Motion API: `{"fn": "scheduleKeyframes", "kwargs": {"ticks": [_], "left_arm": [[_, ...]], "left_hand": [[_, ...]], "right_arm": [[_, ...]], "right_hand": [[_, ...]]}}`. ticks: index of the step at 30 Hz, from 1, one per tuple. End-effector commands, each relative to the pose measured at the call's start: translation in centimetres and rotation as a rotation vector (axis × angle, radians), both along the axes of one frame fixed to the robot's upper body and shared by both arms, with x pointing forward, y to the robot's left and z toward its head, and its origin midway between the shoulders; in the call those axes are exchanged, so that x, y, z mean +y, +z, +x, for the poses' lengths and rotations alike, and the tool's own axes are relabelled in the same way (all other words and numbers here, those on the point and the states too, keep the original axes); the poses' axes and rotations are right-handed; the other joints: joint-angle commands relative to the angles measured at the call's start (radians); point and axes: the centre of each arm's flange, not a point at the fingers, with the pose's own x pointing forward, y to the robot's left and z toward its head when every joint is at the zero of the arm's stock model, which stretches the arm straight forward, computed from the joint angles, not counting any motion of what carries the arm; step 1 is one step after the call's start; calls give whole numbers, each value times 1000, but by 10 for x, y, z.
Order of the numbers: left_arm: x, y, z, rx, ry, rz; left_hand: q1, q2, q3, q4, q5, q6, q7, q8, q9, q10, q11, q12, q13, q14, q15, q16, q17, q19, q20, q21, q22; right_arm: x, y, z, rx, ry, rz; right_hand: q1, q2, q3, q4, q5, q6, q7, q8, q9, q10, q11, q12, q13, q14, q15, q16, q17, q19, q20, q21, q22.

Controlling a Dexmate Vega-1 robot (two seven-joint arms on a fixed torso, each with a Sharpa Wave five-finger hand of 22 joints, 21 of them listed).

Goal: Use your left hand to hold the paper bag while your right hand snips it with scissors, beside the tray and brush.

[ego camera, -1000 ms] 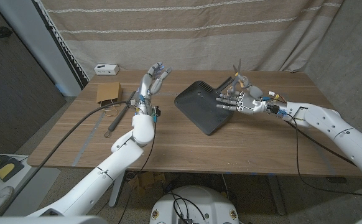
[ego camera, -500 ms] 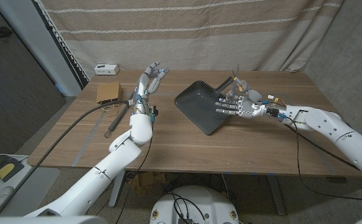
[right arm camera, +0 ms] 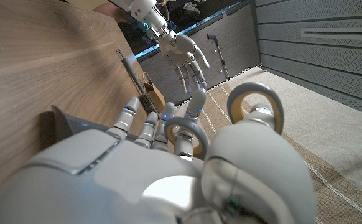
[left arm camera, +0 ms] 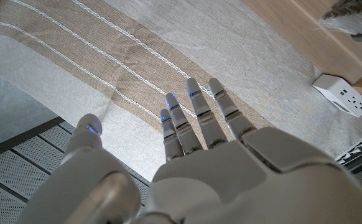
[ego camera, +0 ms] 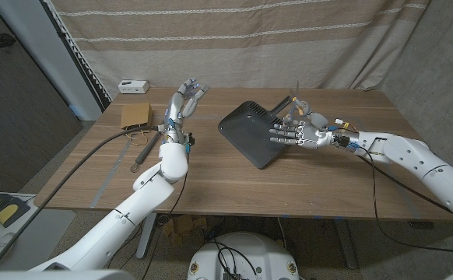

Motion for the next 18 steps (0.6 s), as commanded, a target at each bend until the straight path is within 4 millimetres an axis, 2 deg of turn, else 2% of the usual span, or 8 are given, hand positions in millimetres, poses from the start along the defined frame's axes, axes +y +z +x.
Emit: {"fn": "scheduleKeyframes", "kwargs": {"ticks": [1, 2, 4, 18], "left_arm": [[11, -3, -7, -14, 69, 11], [11, -3, -9, -18, 76, 16], [13, -3, -11, -20, 85, 18], [33, -3, -20, -36, 181, 38]], "left_hand": [[5, 2, 3, 0, -3, 18, 1, 8, 0, 23, -3, 8, -3, 32, -154, 8, 1, 14, -1, -4, 2], [7, -6, 0, -3, -4, 20, 0, 8, 0, 17, -4, 1, -6, 0, -153, -11, -5, 12, 0, -7, 2], [8, -8, -1, -4, -5, 20, 3, 7, 0, 15, -4, -3, -8, -20, -153, -22, -8, 12, 2, -9, 2], [7, -10, -4, -4, -5, 11, 3, 1, 0, -12, -3, -21, -11, -70, -152, -51, -13, 3, 8, -17, 3]], "right_arm": [[3, -1, -2, -6, 14, -43], [3, 0, -2, -7, 16, -44], [3, 0, -1, -5, 19, -43], [2, 2, 0, -14, 13, -43]], "right_hand": [[-9, 0, -7, 2, 6, -2, 4, 6, 6, -5, 0, 5, 3, -2, 10, -4, 0, 4, 1, -4, 2], [-10, 0, -7, 2, 6, -3, 5, 7, 7, -5, 1, 5, 3, -2, 10, -4, 0, 4, 1, -5, 2], [-10, 0, -7, 2, 6, -2, 5, 6, 6, -5, 1, 5, 4, -1, 11, -4, 0, 4, 1, -6, 2], [-14, 1, -8, 2, 6, -6, 5, 8, 7, -5, 1, 6, 8, -2, 10, -8, -1, 6, 0, -13, 2]]}}
